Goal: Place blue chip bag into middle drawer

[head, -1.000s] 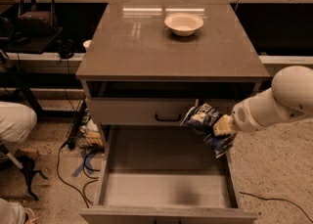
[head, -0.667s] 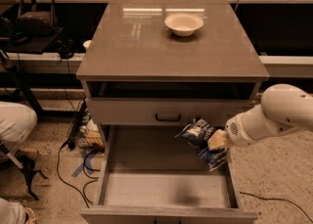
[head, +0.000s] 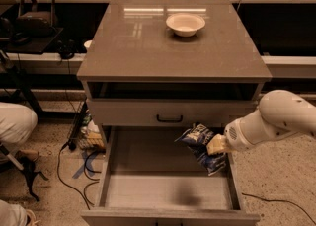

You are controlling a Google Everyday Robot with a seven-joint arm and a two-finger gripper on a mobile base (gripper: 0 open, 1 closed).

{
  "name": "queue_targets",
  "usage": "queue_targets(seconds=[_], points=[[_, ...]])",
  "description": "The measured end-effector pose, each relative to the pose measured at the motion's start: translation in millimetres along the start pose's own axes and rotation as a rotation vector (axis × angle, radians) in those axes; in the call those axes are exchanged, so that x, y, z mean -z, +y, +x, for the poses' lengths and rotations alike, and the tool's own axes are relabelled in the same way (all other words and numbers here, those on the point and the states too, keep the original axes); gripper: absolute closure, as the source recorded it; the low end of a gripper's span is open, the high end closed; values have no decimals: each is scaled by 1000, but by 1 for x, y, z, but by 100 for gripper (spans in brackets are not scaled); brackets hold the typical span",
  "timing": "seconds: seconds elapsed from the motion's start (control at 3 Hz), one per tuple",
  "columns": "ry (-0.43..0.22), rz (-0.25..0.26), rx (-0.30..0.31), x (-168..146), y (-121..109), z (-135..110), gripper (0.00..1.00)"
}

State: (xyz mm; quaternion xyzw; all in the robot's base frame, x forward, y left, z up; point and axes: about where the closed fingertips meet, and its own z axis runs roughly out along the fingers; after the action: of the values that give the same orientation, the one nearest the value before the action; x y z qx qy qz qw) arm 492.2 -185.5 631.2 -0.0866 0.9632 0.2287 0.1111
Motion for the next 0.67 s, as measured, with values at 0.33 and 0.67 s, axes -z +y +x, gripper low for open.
queue_targets(seconds=[0.33, 0.67], points=[[31, -45, -11, -48, -2, 11, 100], [60, -76, -32, -95, -1, 17, 100]])
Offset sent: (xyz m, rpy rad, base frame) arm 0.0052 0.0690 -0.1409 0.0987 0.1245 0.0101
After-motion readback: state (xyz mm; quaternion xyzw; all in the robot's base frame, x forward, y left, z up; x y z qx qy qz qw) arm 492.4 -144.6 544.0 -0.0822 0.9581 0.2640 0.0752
